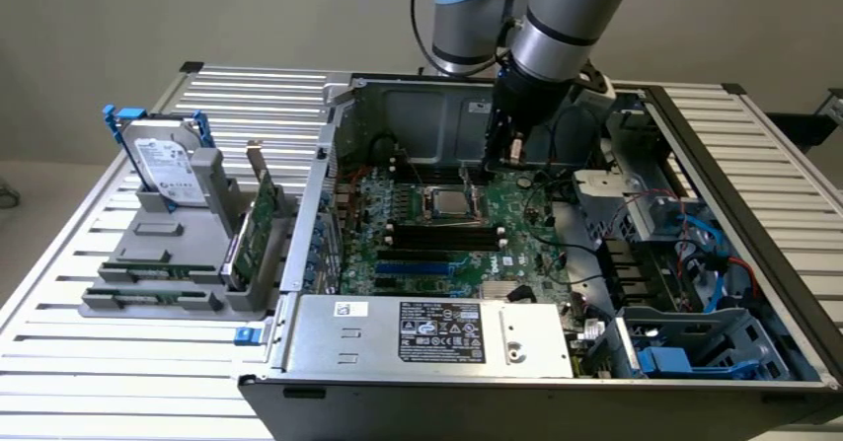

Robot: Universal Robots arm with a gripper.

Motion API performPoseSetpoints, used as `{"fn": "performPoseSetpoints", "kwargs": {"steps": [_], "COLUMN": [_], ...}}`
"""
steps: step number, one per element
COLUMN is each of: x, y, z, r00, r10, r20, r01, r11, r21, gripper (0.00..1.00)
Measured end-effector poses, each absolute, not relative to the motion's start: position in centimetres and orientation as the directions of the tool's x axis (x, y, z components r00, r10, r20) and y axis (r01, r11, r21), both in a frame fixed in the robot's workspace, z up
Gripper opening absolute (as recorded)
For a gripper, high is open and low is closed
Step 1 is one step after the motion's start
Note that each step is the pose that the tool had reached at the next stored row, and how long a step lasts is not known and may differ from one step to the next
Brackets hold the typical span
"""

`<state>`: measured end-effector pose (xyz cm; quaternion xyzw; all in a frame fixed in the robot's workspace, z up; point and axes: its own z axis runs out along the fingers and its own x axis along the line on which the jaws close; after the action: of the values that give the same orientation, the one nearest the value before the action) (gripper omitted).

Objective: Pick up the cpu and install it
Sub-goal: 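Place the cpu into insertion slot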

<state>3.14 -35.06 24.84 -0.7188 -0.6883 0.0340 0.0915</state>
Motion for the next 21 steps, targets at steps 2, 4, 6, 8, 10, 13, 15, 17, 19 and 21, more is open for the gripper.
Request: {"fn": "performPoseSetpoints", "kwargs": {"steps": [2,4,6,8,10,13,15,17,19,21], "x": [2.8,2.5,2.2,1.9,1.5,1.1,0.7,0.4,0.1,-0.2], "y": [-35.1,-35.1,-35.0,-35.0,-35.0,-35.0,-35.0,-35.0,-35.0,-35.0], "z": [24.8,24.7,24.6,24.5,24.4,24.2,24.1,24.0,23.9,23.8], "r00": [0.048,0.046,0.044,0.042,0.039,0.036,0.034,0.031,0.029,0.027], "r10": [0.996,0.996,0.996,0.997,0.997,0.997,0.997,0.997,0.997,0.997], "r20": [0.076,0.074,0.073,0.072,0.072,0.072,0.072,0.071,0.071,0.071], "r01": [0.982,0.981,0.98,0.979,0.978,0.976,0.975,0.974,0.972,0.971], "r11": [-0.034,-0.031,-0.029,-0.026,-0.023,-0.019,-0.017,-0.014,-0.011,-0.009], "r21": [-0.184,-0.19,-0.197,-0.203,-0.209,-0.217,-0.222,-0.228,-0.234,-0.238], "gripper": [0.11,0.11,0.11,0.11,0.11,0.11,0.11,0.11,0.11,0.11]}}
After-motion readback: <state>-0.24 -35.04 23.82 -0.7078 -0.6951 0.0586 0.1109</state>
